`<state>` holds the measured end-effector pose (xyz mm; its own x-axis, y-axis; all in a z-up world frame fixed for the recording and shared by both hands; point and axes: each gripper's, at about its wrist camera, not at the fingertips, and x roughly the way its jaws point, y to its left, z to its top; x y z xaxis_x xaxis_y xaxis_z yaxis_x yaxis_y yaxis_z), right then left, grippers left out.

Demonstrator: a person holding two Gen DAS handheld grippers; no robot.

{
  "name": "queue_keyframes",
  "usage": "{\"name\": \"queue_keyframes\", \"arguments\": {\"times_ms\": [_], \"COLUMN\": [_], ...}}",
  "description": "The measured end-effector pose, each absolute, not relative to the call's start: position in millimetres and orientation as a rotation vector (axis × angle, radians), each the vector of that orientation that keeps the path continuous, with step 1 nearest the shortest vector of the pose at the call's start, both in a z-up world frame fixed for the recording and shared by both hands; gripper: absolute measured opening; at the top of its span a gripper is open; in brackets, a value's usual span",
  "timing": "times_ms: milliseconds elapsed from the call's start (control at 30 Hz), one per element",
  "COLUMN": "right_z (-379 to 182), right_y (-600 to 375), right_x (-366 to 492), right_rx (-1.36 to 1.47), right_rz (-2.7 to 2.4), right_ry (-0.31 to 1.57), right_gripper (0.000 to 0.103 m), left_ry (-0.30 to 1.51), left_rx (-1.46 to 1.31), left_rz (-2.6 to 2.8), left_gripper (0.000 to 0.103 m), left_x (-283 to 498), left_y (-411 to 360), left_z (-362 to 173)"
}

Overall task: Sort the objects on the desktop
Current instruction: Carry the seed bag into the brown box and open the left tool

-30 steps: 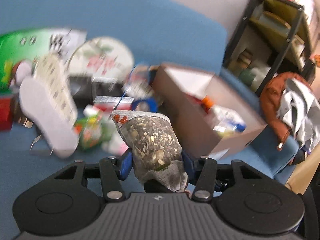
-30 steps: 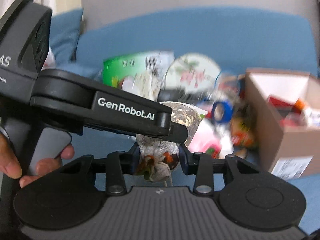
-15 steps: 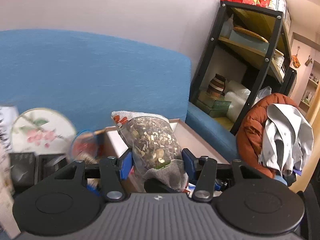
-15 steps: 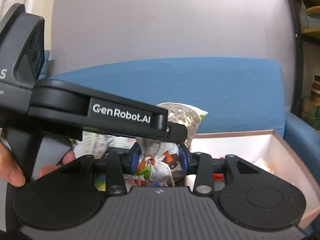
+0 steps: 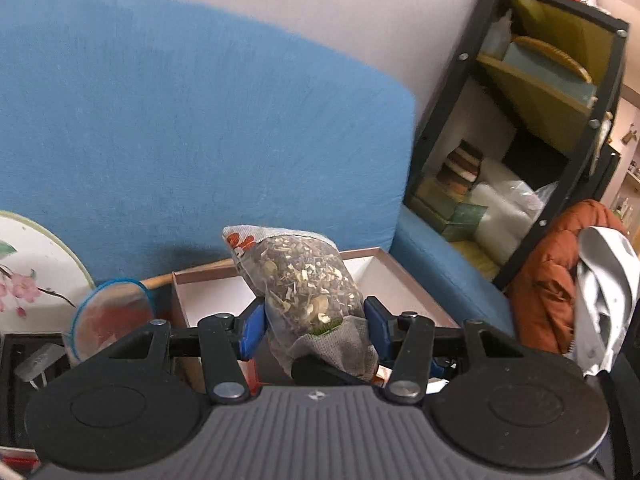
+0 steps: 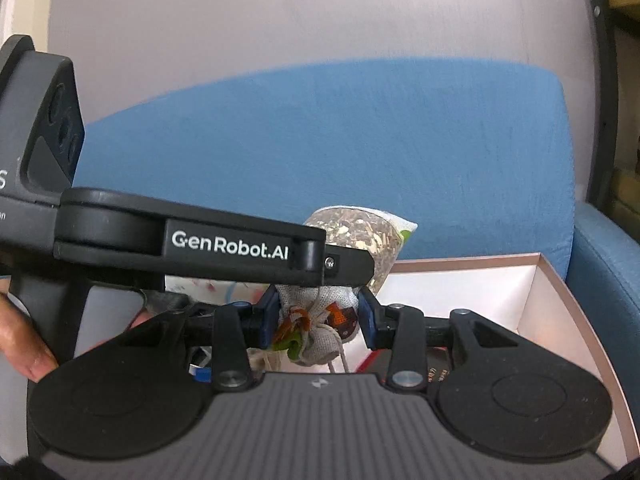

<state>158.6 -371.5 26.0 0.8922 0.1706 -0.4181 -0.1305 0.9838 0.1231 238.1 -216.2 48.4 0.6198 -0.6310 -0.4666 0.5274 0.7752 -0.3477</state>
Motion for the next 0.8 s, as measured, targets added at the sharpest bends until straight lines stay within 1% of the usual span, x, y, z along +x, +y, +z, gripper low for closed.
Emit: {"name": "queue_keyframes", "arguments": {"times_ms": [100,133,167,200,233,300,333,367,400,433,633,700,800], "right_z": [11,5,2,-7,-12,-17,-18,-19,-17,-17,-13,-6,9], "right_y": [-377,-377,-376,-373,-372,-370,-369,-370,-367,-367,-377,-379,-378], "right_x": [176,183,187,190,195,195,192,190,183,177,165,166,146], "right_rx": [0.089,0.087,0.088,0.088,0.083,0.071,0.067,0.073,0.083,0.099,0.183,0.188,0.176], "right_rz": [0.153,0.154,0.154,0.148,0.139,0.124,0.109,0.09,0.074,0.057,0.02,0.015,0.004], "right_ry": [0.492,0.515,0.542,0.575,0.614,0.637,0.635,0.633,0.623,0.605,0.599,0.603,0.602], "right_gripper": [0.04,0.04,0.042,0.044,0.05,0.055,0.066,0.085,0.094,0.098,0.098,0.098,0.098], "left_ry": [0.637,0.651,0.673,0.697,0.709,0.697,0.696,0.696,0.692,0.687,0.678,0.675,0.671], "left_rx": [-0.166,-0.158,-0.155,-0.161,-0.168,-0.167,-0.15,-0.122,-0.1,-0.083,-0.053,-0.054,-0.045], "left_rz": [-0.641,-0.628,-0.622,-0.618,-0.615,-0.627,-0.624,-0.603,-0.586,-0.579,-0.589,-0.592,-0.596], "left_gripper": [0.055,0.06,0.072,0.078,0.087,0.093,0.101,0.103,0.103,0.103,0.103,0.103,0.103], "left_x": [252,255,258,259,259,253,251,247,245,242,222,214,199], "left_y": [-222,-222,-222,-221,-219,-214,-214,-216,-217,-218,-215,-215,-211], "left_z": [35,30,27,24,22,22,23,25,26,27,35,39,46]}}
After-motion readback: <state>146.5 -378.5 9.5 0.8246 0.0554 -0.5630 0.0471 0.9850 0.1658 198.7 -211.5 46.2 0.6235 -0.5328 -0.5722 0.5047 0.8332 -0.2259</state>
